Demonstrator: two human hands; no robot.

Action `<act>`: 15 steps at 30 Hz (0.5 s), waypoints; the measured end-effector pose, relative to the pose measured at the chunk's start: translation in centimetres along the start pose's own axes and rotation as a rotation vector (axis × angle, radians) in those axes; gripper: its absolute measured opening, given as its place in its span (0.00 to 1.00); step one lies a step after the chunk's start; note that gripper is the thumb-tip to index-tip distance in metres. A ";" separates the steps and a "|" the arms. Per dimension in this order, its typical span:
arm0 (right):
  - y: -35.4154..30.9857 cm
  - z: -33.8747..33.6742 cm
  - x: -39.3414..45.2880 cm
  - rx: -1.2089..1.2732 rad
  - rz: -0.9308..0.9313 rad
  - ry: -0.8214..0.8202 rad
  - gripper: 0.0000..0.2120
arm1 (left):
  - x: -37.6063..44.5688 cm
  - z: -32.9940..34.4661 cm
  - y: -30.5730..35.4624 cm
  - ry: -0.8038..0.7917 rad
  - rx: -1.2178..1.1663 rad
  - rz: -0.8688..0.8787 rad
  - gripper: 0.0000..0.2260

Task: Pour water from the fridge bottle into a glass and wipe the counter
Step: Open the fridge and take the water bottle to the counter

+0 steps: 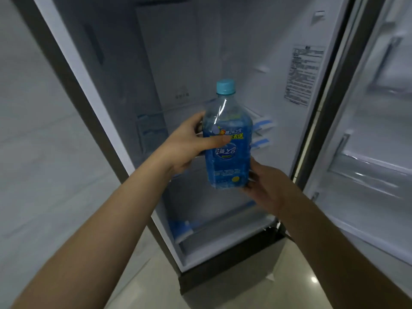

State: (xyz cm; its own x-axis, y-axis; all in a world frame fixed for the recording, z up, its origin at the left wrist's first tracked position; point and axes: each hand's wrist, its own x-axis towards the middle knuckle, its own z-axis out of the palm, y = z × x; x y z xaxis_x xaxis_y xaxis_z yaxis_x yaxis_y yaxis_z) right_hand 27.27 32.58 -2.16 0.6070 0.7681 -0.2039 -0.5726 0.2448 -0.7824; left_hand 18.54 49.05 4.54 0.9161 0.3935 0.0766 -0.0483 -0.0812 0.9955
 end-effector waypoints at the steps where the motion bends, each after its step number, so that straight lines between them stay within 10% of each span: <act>1: 0.6 0.1 -0.8 -0.005 -0.011 0.013 0.12 | -0.5 -0.1 -0.2 -0.020 -0.007 0.004 0.30; 15: 5.7 -2.6 -15.8 0.028 -0.137 0.303 0.15 | -7.3 6.6 -0.5 -0.498 0.020 0.010 0.34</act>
State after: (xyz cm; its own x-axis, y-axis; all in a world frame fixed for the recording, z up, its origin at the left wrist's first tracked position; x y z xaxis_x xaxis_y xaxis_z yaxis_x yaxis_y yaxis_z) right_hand 15.87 20.35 -4.89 0.8130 0.5174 -0.2669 -0.4870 0.3532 -0.7988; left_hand 14.52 40.20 3.16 0.9947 -0.0919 0.0453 -0.0547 -0.1024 0.9932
